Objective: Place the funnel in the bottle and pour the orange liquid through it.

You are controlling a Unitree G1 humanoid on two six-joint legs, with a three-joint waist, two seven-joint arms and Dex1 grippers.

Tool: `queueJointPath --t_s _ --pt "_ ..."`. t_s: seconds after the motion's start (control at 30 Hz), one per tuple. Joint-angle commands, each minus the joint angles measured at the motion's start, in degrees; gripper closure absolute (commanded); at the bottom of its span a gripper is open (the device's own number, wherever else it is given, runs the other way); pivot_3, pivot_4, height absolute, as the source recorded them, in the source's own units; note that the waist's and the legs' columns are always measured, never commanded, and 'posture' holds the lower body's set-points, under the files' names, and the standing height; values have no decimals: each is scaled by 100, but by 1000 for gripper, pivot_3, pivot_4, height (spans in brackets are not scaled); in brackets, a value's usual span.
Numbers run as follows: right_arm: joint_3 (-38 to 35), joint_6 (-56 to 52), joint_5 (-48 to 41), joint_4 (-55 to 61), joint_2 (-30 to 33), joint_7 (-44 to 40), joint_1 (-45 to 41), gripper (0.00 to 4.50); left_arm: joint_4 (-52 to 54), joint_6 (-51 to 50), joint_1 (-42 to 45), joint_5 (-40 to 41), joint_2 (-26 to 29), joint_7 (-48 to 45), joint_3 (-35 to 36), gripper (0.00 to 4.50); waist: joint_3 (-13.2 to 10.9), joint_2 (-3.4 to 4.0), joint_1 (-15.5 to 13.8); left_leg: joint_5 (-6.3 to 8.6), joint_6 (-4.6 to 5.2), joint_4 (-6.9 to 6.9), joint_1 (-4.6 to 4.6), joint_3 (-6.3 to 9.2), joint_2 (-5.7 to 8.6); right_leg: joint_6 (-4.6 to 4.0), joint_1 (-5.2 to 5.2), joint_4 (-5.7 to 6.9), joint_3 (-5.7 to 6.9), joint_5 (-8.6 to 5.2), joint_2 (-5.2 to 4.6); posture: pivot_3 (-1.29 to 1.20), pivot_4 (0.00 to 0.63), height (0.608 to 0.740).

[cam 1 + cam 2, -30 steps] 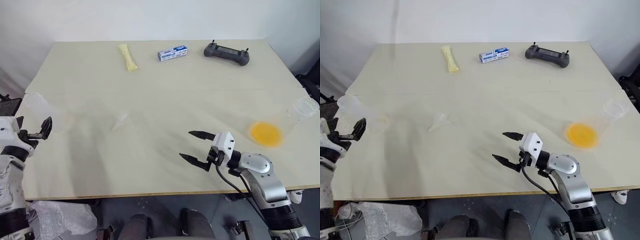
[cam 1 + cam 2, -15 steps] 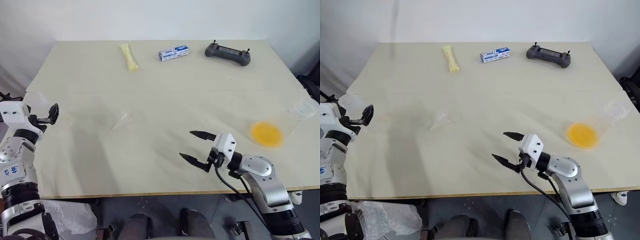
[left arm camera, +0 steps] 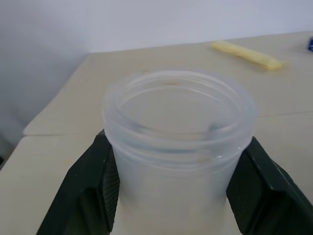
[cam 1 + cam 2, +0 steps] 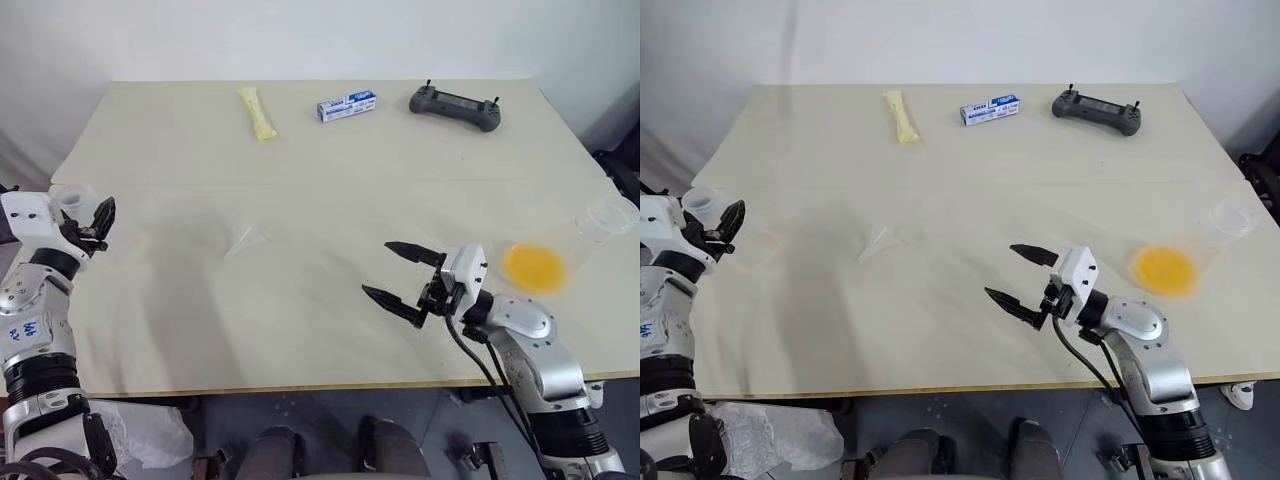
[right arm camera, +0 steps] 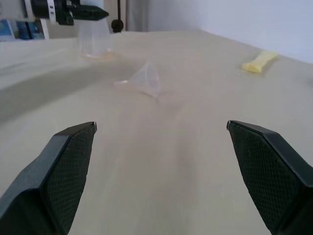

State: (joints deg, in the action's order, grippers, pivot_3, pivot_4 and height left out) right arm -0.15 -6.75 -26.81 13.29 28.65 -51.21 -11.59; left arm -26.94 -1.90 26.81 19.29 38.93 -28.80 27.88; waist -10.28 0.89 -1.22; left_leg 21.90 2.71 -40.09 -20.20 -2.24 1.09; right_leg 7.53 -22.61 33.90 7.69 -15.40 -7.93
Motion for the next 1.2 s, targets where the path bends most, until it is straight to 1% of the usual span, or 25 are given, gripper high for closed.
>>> queueJointPath --t_s 0.03,0.17,0.37,0.47,0.57,0.63,0.73,0.97,1.2 --pt "-217 -141 -414 381 64 -115 2 0 589 163 236 197 312 -775 -234 2000 -4 -7 0 0 0 0 0 0 0 0 0 0 0 0 0 0 150 740" --pt "-351 -293 -687 593 104 -134 33 0 858 -152 639 290 347 -1214 -616 2000 -6 -11 -15 0 0 -3 -2 0 1 0 1 0 0 0 1 0 150 740" --pt "-585 -489 -1122 890 212 -243 87 0 1102 -705 1540 472 38 -2052 -1457 2000 -7 -12 -5 0 0 -3 -2 -4 2 1 1 -1 0 1 4 0 150 740" --pt "-657 -510 -1155 947 326 -357 183 0 995 -767 1940 351 -254 -2395 -1940 2000 -9 -15 -14 -1 1 -4 -3 -8 2 2 1 -2 -1 1 8 0 150 740" --pt "-741 -478 -1203 1007 490 -570 381 0 993 -695 2157 462 -611 -2934 -2268 2000 -11 -18 -12 -1 1 -4 -3 -10 2 2 1 -3 -3 1 12 0 150 740" --pt "-927 -503 -1295 1071 685 -730 578 0 947 -775 2332 447 -1000 -3284 -2670 2000 -13 -19 -20 -1 1 -4 -4 -15 3 3 1 -5 -4 1 15 0 150 740" --pt "-1143 -481 -1341 1061 950 -988 823 0 859 -892 2455 320 -1315 -3602 -3048 2000 -16 -24 -30 -1 3 -12 -11 -15 3 5 1 -7 -5 2 14 0 150 740" --pt "-1536 -379 -1278 1019 1348 -1345 1258 0 633 -793 2586 30 -1818 -3956 -3614 2000 -17 -27 -30 -2 3 -11 -9 -25 2 5 0 -11 -8 3 27 0 150 740" --pt "-1707 -305 -1176 1148 1359 -1249 1546 0 604 -935 2415 -152 -2292 -3616 -3768 2000 -20 -31 -66 -2 3 -19 -11 -24 -13 5 2 -10 -12 3 22 0 150 740"
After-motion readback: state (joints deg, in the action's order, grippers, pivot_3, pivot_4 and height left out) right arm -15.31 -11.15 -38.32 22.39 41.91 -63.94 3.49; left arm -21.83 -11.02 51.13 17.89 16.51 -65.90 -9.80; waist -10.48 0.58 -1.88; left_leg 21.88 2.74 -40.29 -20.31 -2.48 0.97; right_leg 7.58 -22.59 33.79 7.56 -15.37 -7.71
